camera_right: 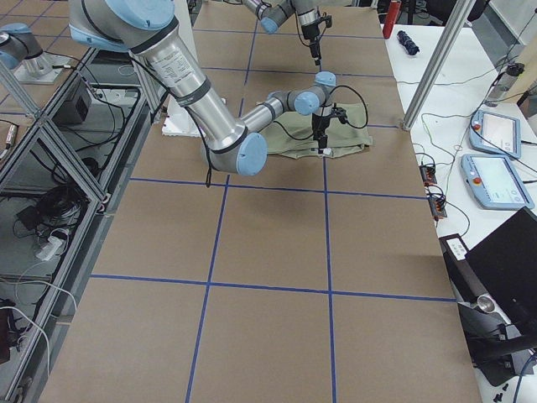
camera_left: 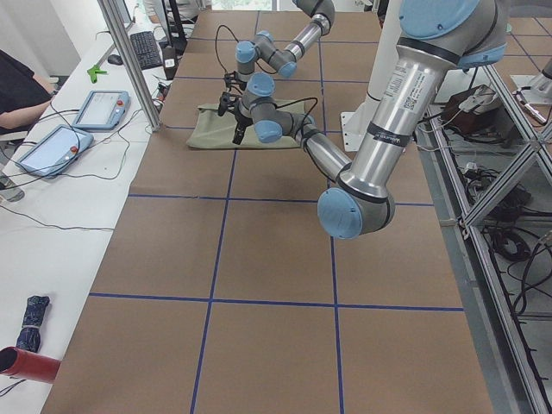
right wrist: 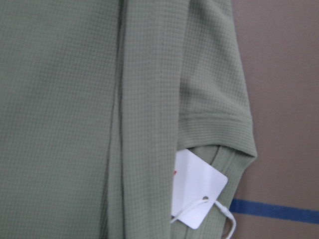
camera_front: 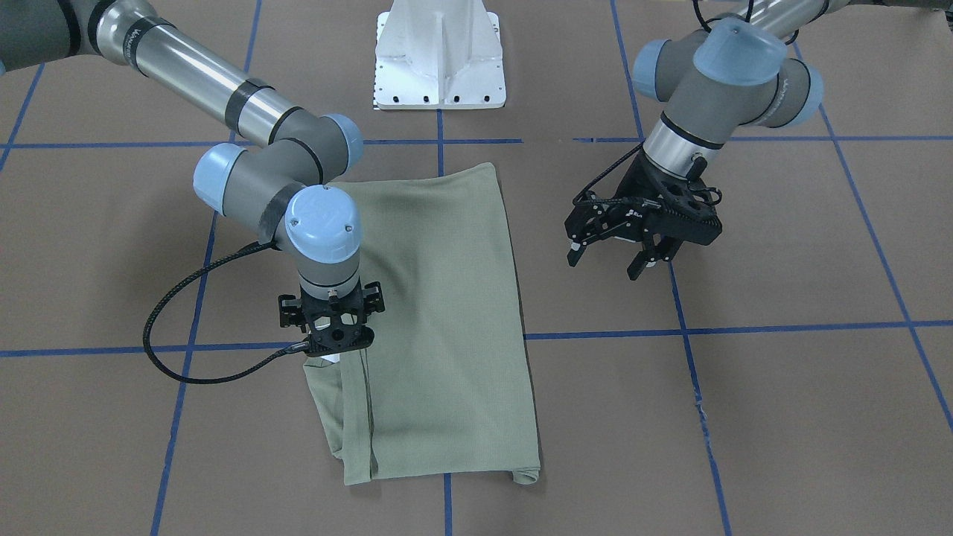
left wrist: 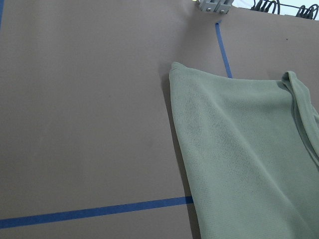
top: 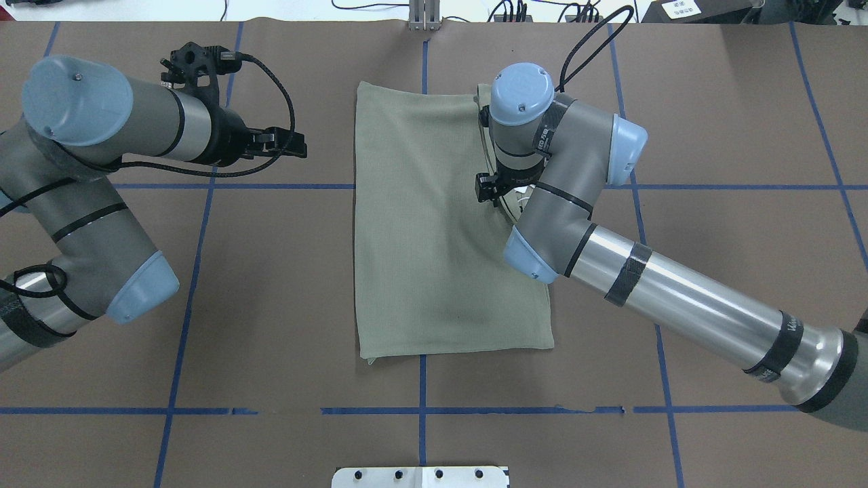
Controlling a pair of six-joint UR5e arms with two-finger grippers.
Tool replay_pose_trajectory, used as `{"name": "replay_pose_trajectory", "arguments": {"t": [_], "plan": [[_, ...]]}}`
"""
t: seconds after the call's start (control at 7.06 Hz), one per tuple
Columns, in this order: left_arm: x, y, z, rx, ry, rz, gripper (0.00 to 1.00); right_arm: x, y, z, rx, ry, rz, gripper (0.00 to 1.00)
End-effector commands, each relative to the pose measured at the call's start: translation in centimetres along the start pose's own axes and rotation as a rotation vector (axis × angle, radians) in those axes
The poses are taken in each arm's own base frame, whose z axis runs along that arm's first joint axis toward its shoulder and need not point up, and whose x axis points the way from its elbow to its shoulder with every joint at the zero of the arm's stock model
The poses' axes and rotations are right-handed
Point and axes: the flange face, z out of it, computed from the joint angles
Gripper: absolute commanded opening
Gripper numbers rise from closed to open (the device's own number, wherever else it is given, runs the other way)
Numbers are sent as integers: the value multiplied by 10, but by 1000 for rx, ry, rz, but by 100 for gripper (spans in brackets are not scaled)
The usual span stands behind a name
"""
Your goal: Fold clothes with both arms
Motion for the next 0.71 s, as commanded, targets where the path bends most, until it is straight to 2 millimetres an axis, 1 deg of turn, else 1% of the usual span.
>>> {"name": "replay_pose_trajectory", "arguments": {"t": [0.0,0.14,0.28,0.43,0.57], "plan": [[3,-1,-1,0,7,1,100,28,-6,1,-30,-17,25,100],[4,-1,-2,1,8,2,100,47,-9,5,-33,-8,18,100],[6,-1,-3,1,11,3,100,65,-8,16,-40,12,-1,100],[10,-3,-14,11,23,6,100,88,-9,23,-49,29,15,100],[9,-3,-13,11,22,5,100,111,-19,14,-41,30,26,100]]}}
